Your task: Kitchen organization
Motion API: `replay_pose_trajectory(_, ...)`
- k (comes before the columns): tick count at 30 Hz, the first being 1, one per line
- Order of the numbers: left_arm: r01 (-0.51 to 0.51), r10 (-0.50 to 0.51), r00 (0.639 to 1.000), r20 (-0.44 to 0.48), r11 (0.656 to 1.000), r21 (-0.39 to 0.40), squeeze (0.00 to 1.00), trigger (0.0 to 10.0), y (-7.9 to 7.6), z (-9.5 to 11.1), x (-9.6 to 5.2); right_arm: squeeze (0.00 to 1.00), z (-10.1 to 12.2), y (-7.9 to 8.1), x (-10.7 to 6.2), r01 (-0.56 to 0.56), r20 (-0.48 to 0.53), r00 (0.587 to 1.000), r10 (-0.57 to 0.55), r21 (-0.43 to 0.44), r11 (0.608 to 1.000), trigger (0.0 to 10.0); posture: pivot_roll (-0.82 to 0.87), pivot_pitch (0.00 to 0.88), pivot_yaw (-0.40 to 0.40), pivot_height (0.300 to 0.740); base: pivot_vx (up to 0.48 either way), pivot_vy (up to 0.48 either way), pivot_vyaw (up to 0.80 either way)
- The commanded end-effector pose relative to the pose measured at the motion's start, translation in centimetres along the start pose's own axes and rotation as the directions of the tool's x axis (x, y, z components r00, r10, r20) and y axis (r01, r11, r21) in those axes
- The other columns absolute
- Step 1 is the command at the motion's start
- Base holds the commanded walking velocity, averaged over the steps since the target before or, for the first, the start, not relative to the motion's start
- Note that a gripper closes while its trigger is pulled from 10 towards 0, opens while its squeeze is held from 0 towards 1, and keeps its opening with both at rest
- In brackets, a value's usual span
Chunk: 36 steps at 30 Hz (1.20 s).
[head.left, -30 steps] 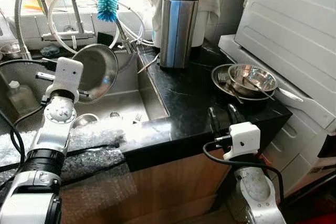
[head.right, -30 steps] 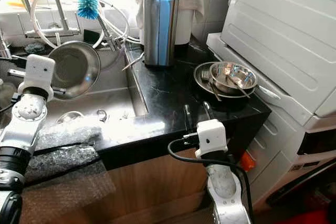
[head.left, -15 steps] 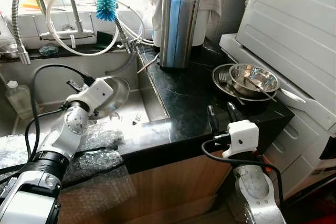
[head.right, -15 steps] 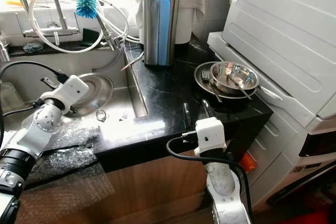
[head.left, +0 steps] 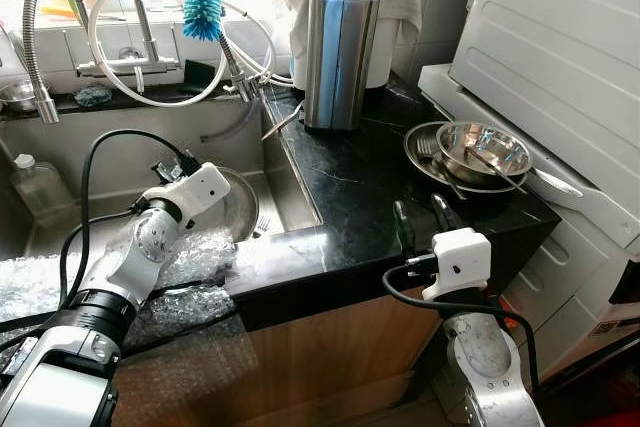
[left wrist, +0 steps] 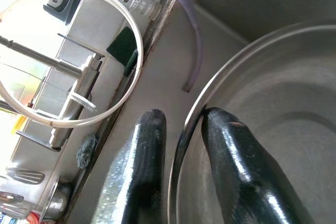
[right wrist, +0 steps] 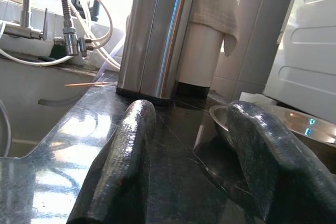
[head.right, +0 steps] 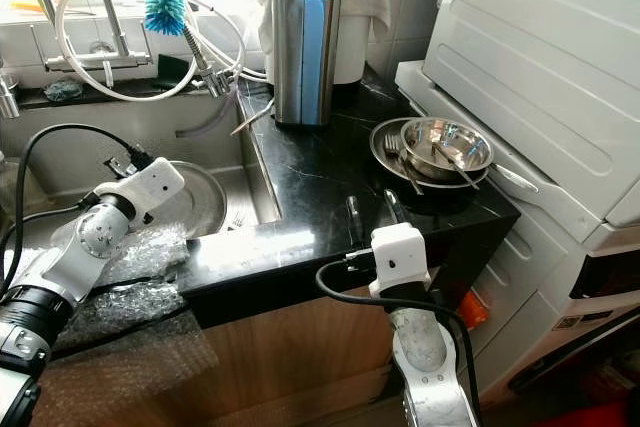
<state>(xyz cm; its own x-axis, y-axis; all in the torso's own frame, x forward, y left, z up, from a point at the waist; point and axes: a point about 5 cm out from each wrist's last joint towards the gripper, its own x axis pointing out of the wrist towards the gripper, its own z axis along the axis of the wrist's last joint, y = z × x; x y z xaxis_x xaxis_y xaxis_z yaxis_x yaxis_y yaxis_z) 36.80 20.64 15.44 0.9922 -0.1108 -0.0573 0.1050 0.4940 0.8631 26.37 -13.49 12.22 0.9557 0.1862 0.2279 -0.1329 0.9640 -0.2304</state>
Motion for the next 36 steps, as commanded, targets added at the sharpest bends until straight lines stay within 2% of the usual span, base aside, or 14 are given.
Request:
replay_pose_trajectory(1,0.032,-0.032,0.999,0.01,0.999,0.005,0.99,10.0,-0.6,0.1,0.0,0.0,-0.1,0.2,0.2,-0.005,-0.005,1.0,0.005,-0.001,1.0,10.0,-0.12,0.0,-0.038,0.74,0.0,0.0,0.0)
replay_pose_trajectory(5,0.037,-0.037,0.999,0.013,0.999,-0.004,0.96,10.0,-0.7,0.2,0.1,0.0,-0.1,0.2,0.2,-0.007,-0.007,1.0,0.007,-0.001,1.0,10.0,-0.12,0.0,-0.038,0.74,0.0,0.0,0.0)
replay_pose_trajectory(6,0.06,-0.059,0.998,0.021,0.997,-0.041,0.66,10.0,-0.8,0.3,0.1,0.0,-0.1,0.2,0.2,-0.009,-0.008,1.0,0.009,-0.001,1.0,10.0,-0.12,0.0,-0.038,0.74,0.0,0.0,0.0)
replay_pose_trajectory(7,0.075,-0.073,0.997,0.028,0.995,-0.072,0.0,10.0,-0.8,0.4,0.1,0.0,-0.1,0.2,0.2,-0.011,-0.009,1.0,0.011,-0.001,1.0,10.0,-0.12,0.0,-0.038,0.74,0.0,0.0,0.0)
replay_pose_trajectory(9,0.071,-0.067,0.997,0.029,0.987,-0.143,0.0,10.0,-0.4,0.4,0.2,0.0,-0.2,0.2,0.3,-0.013,-0.011,1.0,0.013,0.0,1.0,10.0,-0.12,0.0,-0.036,0.74,0.0,0.0,0.0)
replay_pose_trajectory(15,0.058,-0.051,0.998,0.035,0.966,-0.251,0.0,10.0,0.7,0.4,0.4,0.0,-0.3,0.5,0.4,-0.021,-0.012,1.0,0.021,0.005,1.0,10.0,-0.11,0.0,-0.036,0.74,0.0,0.0,0.0)
replay_pose_trajectory(17,0.096,-0.084,0.995,0.049,0.934,-0.344,0.0,10.0,0.6,0.6,0.4,0.0,-0.3,0.6,0.4,-0.028,-0.016,0.999,0.028,0.009,1.0,10.0,-0.11,0.0,-0.035,0.74,0.0,0.0,0.0)
replay_pose_trajectory(18,0.112,-0.099,0.994,0.054,0.927,-0.359,0.0,10.0,0.6,0.6,0.4,0.0,-0.3,0.6,0.5,-0.032,-0.016,0.999,0.032,0.01,0.999,10.0,-0.11,0.0,-0.035,0.74,0.0,0.0,0.0)
replay_pose_trajectory(24,0.134,-0.119,0.991,0.062,0.918,-0.374,0.0,10.0,0.9,0.7,0.5,0.0,-0.4,0.9,0.6,-0.042,-0.02,0.999,0.043,0.016,0.999,10.0,-0.11,0.0,-0.033,0.74,0.0,0.0,0.0)
replay_pose_trajectory(28,0.193,-0.169,0.981,0.094,0.902,-0.387,0.0,10.0,0.4,1.0,0.4,0.0,-0.4,1.1,0.6,-0.056,-0.023,0.998,0.057,0.024,0.998,10.0,-0.11,0.0,-0.03,0.74,0.0,0.0,0.0)
replay_pose_trajectory(33,0.201,-0.175,0.979,0.102,0.901,-0.384,0.0,10.0,0.4,1.1,0.4,0.0,-0.4,1.1,0.6,-0.057,-0.022,0.998,0.057,0.025,0.998,10.0,-0.11,0.0,-0.03,0.74,0.0,0.0,0.0)
replay_pose_trajectory(36,0.301,-0.256,0.952,0.167,0.881,-0.365,0.0,10.0,-0.4,1.7,0.1,0.0,-0.5,1.4,0.6,-0.076,-0.026,0.997,0.077,0.03,0.997,10.0,-0.11,0.0,-0.03,0.74,0.0,0.0,0.0)
